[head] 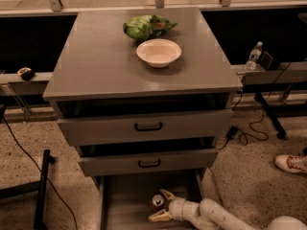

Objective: Pick coke can from bottom drawer and place on counter

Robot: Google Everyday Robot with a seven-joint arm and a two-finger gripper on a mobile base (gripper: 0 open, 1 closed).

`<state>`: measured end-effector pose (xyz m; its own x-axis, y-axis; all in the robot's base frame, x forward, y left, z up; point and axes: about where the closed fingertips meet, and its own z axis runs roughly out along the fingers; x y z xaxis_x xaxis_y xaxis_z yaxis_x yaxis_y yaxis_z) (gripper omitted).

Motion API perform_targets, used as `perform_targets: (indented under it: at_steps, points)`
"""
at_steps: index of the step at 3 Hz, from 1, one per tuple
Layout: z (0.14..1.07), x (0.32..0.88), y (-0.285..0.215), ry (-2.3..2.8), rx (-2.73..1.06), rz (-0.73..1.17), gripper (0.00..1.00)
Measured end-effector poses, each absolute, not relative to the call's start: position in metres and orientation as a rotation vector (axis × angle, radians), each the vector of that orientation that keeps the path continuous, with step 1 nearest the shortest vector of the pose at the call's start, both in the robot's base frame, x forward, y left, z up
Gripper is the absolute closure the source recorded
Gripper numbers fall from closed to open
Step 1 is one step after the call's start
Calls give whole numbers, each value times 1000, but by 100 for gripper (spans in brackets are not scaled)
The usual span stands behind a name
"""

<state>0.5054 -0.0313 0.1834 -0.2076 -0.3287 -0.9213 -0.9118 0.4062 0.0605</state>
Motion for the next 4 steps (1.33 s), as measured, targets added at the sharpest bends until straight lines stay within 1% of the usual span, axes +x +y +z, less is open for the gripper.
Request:
perform_targets:
  at_steps: [1,2,3,4]
  points:
    - [185,511,-13,1702,-1040,842,42]
    - [209,521,-12,1632,-1012,818,73]
    - [276,538,-57,1608,-1043,632,96]
    - [375,534,-110,1613,-980,503,100]
